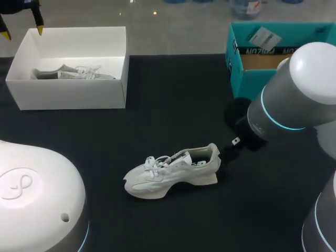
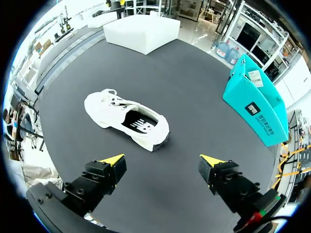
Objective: Take the shoe out of the shoebox, open the shoe tongue, remove and reinsert the insole, then place the shoe into the shoebox
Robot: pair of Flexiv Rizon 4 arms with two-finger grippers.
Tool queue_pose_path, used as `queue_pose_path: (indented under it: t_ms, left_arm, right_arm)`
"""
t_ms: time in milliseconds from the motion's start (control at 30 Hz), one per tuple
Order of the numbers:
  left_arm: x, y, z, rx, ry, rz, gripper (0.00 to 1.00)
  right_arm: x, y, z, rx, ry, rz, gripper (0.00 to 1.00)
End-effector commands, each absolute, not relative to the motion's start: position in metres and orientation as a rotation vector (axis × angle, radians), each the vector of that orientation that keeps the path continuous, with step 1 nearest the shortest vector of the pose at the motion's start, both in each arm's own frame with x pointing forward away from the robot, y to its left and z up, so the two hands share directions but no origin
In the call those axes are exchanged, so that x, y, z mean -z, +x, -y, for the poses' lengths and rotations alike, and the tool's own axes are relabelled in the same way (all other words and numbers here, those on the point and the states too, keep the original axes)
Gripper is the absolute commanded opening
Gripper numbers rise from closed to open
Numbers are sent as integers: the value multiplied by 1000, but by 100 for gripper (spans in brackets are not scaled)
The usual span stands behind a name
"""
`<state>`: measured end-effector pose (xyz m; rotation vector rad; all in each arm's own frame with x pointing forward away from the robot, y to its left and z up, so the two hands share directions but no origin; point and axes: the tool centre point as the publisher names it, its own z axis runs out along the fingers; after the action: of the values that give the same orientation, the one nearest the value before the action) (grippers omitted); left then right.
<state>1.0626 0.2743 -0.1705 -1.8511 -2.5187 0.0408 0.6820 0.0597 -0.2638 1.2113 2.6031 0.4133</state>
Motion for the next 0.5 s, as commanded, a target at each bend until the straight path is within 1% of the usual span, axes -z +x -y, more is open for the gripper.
queue_pose_path:
  t_ms: [33, 100, 333, 500]
  left_arm:
    - [170, 1063, -275, -39, -1850, 2516, 100]
    - [170, 1063, -275, -39, -1850, 2516, 100]
    - [170, 1063, -275, -39, -1850, 2516, 100]
    - [170, 1063, -275, -39, -1850, 2516, 100]
  right_arm:
    - [270, 690, -34, -1263, 612, -2921, 100]
    - [272, 699, -24, -1213, 537, -2916, 100]
    - [270, 730, -5, -1424, 134, -2776, 100]
    - [268, 741, -3, -1474, -108, -2821, 100]
